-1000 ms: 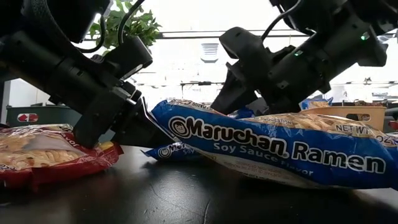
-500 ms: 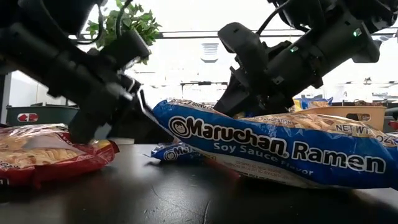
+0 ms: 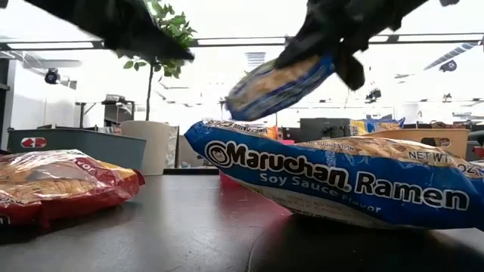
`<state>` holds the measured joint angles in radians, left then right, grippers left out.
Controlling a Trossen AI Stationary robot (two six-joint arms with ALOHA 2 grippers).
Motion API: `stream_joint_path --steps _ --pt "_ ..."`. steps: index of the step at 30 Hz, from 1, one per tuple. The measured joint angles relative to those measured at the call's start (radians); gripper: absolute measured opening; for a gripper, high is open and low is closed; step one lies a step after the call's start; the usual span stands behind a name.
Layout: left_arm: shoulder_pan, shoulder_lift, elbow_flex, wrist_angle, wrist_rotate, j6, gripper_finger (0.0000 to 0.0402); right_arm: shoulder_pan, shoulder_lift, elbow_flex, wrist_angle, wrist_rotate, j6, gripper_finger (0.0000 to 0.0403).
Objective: Sort Maruchan noodles
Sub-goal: Put the blue noodle pack into the yellow bin
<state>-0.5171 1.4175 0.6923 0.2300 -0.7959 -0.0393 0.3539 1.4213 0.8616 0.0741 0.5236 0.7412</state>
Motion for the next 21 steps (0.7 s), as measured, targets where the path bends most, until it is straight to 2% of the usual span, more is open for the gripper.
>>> stream_joint_path --steps 6,12,16,21 --pt "0.000 -0.140 0.000 0.016 -0.007 0.119 0.0115 -0.055 -0.251 0.000 -0.276 0.003 -0.076 0.0080" --pt "0.007 -0.219 0.000 0.044 -0.007 0.232 0.0115 -0.129 -0.457 0.012 -0.568 -0.036 -0.215 0.0080" --pt "0.015 -0.252 0.000 0.075 -0.006 0.346 0.0115 -0.187 -0.523 0.073 -0.865 -0.029 -0.243 0.0080" --pt "0.027 -0.284 0.000 0.073 -0.007 0.425 0.0115 -0.240 -0.511 0.166 -1.140 -0.025 -0.370 0.0080"
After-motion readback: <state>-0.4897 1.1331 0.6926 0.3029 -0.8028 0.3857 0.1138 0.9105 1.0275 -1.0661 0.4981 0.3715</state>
